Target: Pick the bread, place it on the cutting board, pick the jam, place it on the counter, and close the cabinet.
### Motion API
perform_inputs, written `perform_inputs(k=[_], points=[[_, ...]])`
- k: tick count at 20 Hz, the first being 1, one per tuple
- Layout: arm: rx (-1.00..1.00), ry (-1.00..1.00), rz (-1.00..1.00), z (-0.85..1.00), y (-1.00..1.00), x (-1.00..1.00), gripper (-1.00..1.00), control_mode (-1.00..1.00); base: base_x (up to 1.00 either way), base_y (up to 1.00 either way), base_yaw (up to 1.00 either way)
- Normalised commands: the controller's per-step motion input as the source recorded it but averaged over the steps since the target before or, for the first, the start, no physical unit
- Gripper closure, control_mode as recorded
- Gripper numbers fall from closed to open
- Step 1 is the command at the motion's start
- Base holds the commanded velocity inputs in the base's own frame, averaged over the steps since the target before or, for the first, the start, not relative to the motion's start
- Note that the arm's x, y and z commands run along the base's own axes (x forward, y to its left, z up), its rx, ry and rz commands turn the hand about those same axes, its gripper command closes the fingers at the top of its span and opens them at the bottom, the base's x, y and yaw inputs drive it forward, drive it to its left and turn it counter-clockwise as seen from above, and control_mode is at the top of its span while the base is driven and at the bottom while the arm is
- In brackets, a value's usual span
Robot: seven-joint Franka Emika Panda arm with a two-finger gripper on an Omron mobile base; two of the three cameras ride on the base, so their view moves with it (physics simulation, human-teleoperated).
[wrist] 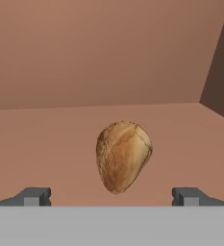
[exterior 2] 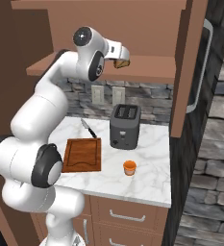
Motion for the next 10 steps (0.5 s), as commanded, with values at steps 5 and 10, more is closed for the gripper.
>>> perform_inputs(k=[5,10], points=[[0.00,0.00,0.00,0.00,-0.03,0.11,-1.00,-1.00,0.00,0.00,0.00],[0.00,-0.01,0.00,-0.01,-0.17,0.10,-1.00,-1.00,0.00,0.00,0.00]])
